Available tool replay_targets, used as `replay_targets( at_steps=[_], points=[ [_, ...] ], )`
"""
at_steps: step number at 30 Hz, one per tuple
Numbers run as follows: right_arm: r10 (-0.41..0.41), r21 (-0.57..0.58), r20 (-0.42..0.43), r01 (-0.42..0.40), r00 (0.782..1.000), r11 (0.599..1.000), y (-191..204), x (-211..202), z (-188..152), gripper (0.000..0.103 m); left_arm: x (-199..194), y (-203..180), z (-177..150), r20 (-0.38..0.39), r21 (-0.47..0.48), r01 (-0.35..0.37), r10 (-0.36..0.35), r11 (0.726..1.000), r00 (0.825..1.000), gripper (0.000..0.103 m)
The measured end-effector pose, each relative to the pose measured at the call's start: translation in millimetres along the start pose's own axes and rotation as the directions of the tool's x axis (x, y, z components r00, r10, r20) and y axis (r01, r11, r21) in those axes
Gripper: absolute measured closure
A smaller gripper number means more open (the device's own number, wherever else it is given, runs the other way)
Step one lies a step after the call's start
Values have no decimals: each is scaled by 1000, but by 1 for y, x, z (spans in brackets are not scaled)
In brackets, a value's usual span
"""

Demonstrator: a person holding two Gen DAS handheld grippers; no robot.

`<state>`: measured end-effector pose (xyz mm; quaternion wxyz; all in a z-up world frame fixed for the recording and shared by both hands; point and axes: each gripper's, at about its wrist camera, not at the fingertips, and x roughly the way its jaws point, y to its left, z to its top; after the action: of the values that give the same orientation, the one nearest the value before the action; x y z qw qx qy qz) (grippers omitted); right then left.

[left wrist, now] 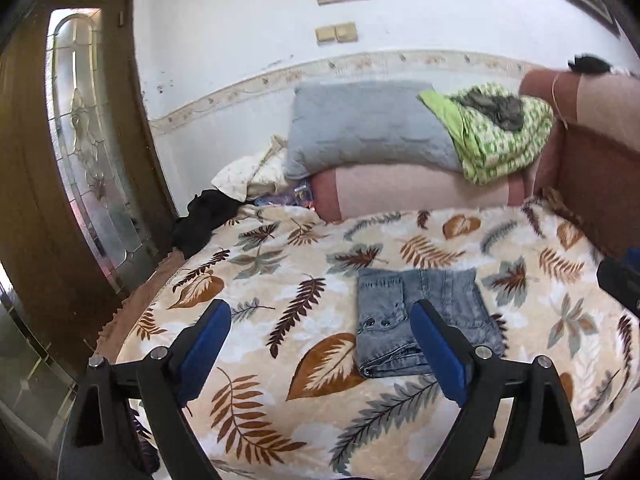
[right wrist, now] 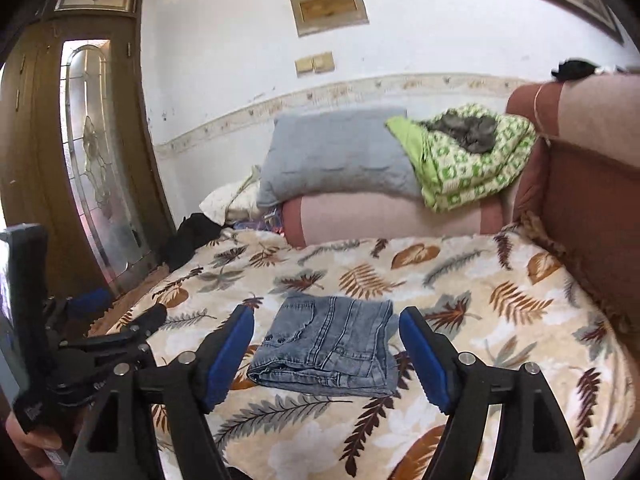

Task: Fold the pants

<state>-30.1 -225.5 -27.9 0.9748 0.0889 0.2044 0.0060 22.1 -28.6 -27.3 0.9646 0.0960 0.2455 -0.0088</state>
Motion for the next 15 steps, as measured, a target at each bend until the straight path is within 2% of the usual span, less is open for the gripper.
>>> replay_targets(
  at_steps=[2,6,15],
  points=[
    [-5,5,15,5,1000,1000,3,-10,2,23,-11,5,4,23,-19,-4,4,1000,1000,6],
    [-17,1,36,17,999,1000,12,-24,4,17,-30,12,9,59,-40,-1,4,999,998,6],
    [13,-31,-5,-13,1000,999,31,-10,-2,15,-41,24,17,75,-60,-27,31,998,997,4]
  ],
)
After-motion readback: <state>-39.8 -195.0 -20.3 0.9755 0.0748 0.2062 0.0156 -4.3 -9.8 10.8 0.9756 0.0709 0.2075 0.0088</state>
